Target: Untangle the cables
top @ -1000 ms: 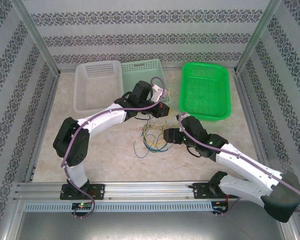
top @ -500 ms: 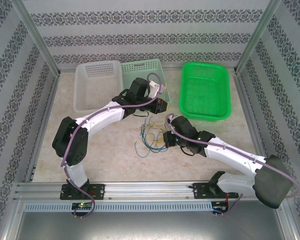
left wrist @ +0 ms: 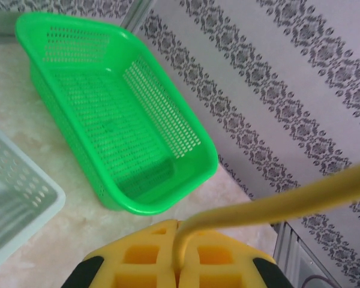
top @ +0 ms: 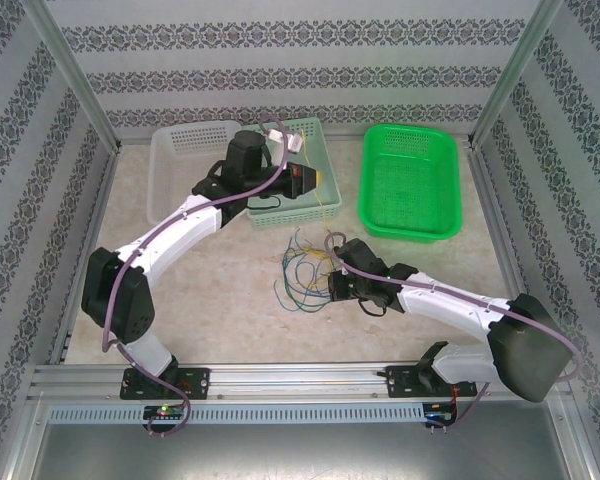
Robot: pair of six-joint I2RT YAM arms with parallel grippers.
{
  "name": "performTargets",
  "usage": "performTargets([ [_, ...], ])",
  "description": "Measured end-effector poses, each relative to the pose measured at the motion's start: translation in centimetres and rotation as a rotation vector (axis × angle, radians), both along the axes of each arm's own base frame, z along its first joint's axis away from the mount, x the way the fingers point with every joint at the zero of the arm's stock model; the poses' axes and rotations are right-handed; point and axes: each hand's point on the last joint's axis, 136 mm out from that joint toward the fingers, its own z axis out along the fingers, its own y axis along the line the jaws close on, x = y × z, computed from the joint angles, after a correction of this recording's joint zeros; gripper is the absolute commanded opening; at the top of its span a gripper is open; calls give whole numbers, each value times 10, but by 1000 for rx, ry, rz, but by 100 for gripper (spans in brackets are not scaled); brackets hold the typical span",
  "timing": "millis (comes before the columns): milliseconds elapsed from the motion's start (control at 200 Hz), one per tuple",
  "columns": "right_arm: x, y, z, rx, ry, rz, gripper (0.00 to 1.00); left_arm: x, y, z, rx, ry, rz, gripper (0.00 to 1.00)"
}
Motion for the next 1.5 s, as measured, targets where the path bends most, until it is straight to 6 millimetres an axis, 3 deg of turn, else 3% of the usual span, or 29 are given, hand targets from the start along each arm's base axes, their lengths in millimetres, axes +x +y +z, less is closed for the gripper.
performTargets([
  [115,3,-3,-4,3,8,-25,0,5,16,20,-26,-28,49,0],
  [275,-4,-14,-25,-25,66,-62,0,8,41,57,-76,-92,136,0],
  [410,-9,-20,-35,-42,100,-75,0,0,48,82,-123,-139,152,0],
  [500,-9,-19,-34,-34,98,-72,13,-1,49,82,-140,-133,155,0],
  [629,-8,-19,-27,-23,82,-70,33,-2,48,59,-139,-70,156,0],
  [719,-7,-19,-15,-4,44,-66,46,-3,48,47,-135,-35,154,0],
  [819,-2,-19,9,35,-30,-70,54,-4,47,48,-144,-27,147,0],
  [999,13,-25,57,123,-173,-124,59,-6,45,52,-165,-26,132,0],
  [1164,23,-25,75,167,-221,-147,68,-6,44,51,-187,-15,131,0],
  [1504,39,23,130,229,-360,-10,72,-6,43,49,-215,13,135,0],
])
